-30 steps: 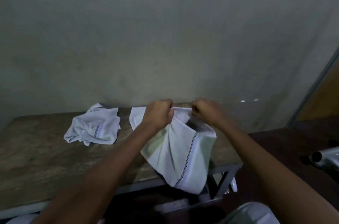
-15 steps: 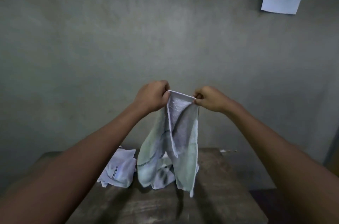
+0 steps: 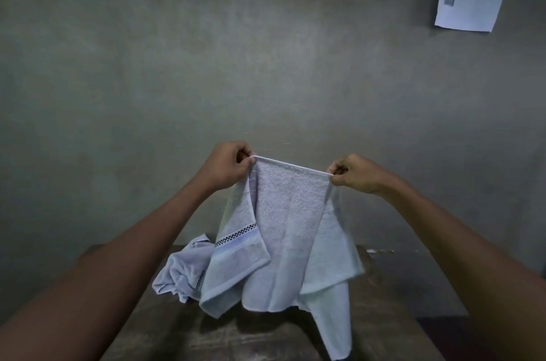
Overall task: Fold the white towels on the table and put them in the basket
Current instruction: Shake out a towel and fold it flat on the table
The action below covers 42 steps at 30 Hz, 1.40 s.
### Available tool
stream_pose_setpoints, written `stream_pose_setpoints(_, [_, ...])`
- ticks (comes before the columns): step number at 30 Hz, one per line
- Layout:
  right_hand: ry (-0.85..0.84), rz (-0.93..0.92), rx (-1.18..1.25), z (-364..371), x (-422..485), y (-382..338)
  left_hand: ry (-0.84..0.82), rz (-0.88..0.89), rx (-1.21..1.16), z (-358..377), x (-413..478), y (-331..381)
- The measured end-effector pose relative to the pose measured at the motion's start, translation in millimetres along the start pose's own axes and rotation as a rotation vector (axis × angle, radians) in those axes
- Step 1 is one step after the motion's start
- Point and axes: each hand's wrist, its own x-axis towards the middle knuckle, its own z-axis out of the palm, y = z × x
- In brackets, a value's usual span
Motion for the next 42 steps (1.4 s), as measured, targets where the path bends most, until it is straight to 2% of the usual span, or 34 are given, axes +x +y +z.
stream_pose_setpoints(5, [0.014,0.045,0.046,-6,-3,10,0.036,-0.042,-0.008,-2,-1,-14])
stream_pose_setpoints(12, [0.074,-0.013,0.112,-6,1,15,0.075,-0.070,-0.056,-2,-6,-24])
stream_pose_setpoints(17, [0.133,-0.008,0.046,-9,5,19,-0.146,0.006,0.188,-9,-11,-35])
stream_pose_setpoints(23, [0.160,-0.029,-0.021,-14,6,14,-0.212,0.026,0.320,4,-22,-43])
stream_pose_setpoints(29, [0.120,-0.027,0.015,-10,0,16,-0.287,-0.033,0.410,-2,-30,-64])
stream_pose_setpoints(37, [0.149,0.022,-0.002,-15,-3,40,-0.280,-0.070,0.290,-8,-42,-78])
stream_pose_setpoints(42, [0.188,0.081,0.065,-13,-12,56,-0.124,-0.108,0.164,-4,-31,-66])
